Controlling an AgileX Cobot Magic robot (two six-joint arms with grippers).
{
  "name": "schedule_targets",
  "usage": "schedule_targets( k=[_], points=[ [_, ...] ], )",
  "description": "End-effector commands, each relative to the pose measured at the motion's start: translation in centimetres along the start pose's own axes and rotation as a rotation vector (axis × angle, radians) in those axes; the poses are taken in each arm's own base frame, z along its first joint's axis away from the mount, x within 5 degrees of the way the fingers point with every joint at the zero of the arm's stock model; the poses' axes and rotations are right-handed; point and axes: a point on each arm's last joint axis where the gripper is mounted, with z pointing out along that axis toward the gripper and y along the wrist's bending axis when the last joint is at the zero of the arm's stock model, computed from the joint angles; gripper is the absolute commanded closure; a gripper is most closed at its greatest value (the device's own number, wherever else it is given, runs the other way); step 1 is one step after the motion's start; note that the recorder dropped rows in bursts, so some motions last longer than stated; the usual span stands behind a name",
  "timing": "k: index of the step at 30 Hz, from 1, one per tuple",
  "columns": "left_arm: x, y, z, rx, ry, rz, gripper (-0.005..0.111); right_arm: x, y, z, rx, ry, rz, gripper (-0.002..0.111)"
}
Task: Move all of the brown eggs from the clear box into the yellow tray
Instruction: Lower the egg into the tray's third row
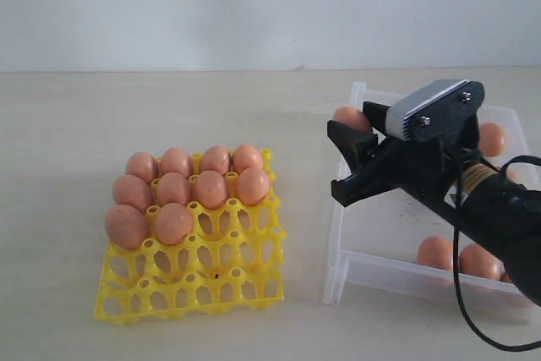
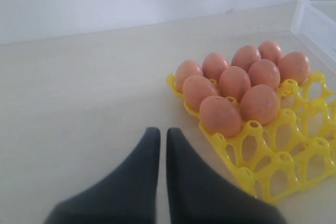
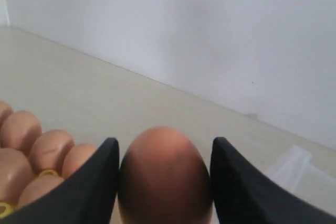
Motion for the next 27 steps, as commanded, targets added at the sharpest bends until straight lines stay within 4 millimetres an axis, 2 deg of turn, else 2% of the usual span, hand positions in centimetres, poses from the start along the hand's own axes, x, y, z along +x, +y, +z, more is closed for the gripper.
schedule_targets(
  k=[1,6,11,15,18,24,27],
  points=[
    [0.0,0.0,0.0,0.004,-0.004,-0.005,0.103,-1.1,1.8,1.0,-0.089,-0.067,-0.099,0.108],
    [0.0,0.0,0.0,0.004,-0.004,-0.005,0.103,-1.9,5.2,2.3,-0.269,-0.118,-0.083,0.108],
    [0.0,0.0,0.0,0.004,-0.004,-0.005,0.103,-1.4,7.2,4.1,-0.349,-0.070,0.254,0.108],
    [0.0,0.0,0.0,0.004,-0.004,-0.005,0.103,-0.4,7.9,5.2,-0.292,-0.024,0.500,0.108],
    [0.0,0.0,0.0,0.004,-0.004,-0.005,0.103,0.3,8.7,5.4,-0.233,-0.004,0.608,0.108],
    [0.0,0.0,0.0,0.004,-0.004,-0.005,0.103,1.2,12.0,5.6,-0.277,0.031,0.640,0.108],
    [0.0,0.0,0.0,0.004,-0.004,-0.005,0.103,1.5,12.8,5.6,-0.219,0.033,0.677,0.108]
  ],
)
